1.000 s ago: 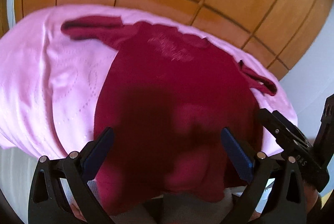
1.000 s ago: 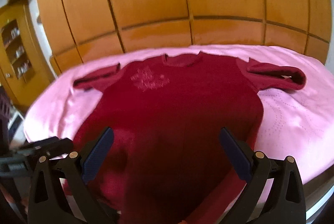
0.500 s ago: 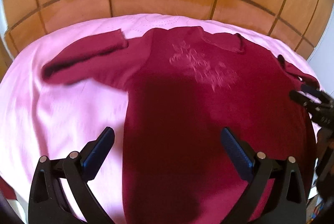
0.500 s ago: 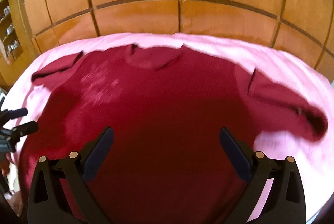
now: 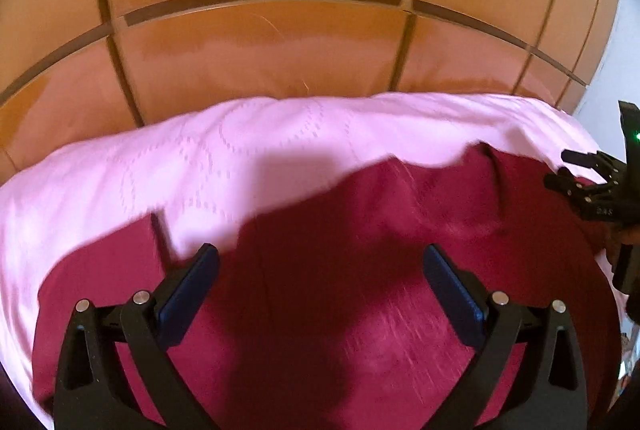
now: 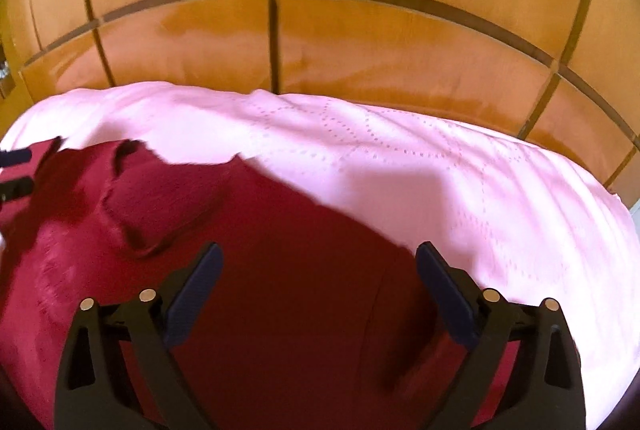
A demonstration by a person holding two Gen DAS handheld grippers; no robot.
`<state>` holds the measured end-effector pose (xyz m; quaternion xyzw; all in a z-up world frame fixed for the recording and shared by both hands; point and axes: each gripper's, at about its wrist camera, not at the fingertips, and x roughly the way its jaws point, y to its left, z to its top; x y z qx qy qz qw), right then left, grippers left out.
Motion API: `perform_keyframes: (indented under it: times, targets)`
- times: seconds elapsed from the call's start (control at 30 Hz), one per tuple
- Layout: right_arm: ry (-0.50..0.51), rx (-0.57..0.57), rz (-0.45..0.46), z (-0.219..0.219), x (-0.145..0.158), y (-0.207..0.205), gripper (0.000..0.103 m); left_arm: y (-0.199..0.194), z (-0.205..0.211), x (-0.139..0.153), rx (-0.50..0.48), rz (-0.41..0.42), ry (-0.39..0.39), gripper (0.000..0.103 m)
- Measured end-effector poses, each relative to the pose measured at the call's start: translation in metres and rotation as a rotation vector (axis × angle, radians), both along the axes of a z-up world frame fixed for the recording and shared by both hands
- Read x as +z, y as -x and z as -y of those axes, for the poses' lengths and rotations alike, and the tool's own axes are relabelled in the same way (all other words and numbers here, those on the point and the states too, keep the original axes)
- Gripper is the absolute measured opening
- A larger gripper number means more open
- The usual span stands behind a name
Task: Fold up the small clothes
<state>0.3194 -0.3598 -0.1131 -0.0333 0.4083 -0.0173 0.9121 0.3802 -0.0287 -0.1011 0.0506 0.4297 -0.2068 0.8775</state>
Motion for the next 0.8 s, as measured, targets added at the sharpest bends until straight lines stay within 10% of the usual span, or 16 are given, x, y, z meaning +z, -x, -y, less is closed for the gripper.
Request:
perform_keyframes:
  times: [0.23, 0.4, 0.6, 0.7, 0.8]
  targets:
    - [-0.040, 0.078, -0.108, 0.014, -0.022, -0.036, 0.096, -0.048, 0.012, -0.029, -0.065, -0.077, -0.051, 0.075]
    - [-0.094, 0.106, -0.122, 0.022, -0.033, -0.037, 0.090, -0.057, 0.008, -0.043, -0.098, -0.137, -0.007, 0.079]
    - [-0.144, 0.116, -0.110, 0.030, -0.031, -0.027, 0.037, -0.040, 0.013, -0.049, -0.163, -0.102, -0.055, 0.092]
    - [-0.157, 0.102, -0.102, 0.028, -0.029, -0.019, 0.018, -0.035, 0.012, -0.046, -0.166, -0.094, -0.038, 0.071]
    - [-0.107, 0.085, -0.088, 0.019, -0.024, -0.011, 0.014, -0.018, 0.012, -0.037, -0.224, -0.076, -0.036, 0.016]
